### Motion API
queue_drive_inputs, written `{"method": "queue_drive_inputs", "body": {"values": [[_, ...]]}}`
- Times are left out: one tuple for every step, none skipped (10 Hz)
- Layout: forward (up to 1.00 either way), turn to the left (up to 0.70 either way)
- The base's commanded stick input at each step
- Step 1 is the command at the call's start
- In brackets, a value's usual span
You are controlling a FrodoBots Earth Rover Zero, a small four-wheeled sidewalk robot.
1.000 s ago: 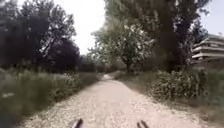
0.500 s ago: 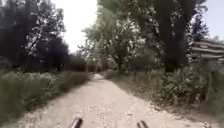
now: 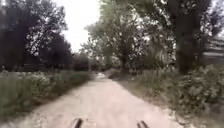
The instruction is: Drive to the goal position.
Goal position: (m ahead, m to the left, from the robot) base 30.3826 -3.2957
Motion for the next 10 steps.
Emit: {"method": "queue_drive_inputs", "body": {"values": [[0.85,0.00],[0.85,0.00],[0.85,0.00],[0.85,0.00],[0.85,0.00],[0.85,0.00],[0.85,0.00],[0.85,0.00],[0.85,0.00],[0.85,0.00]]}}
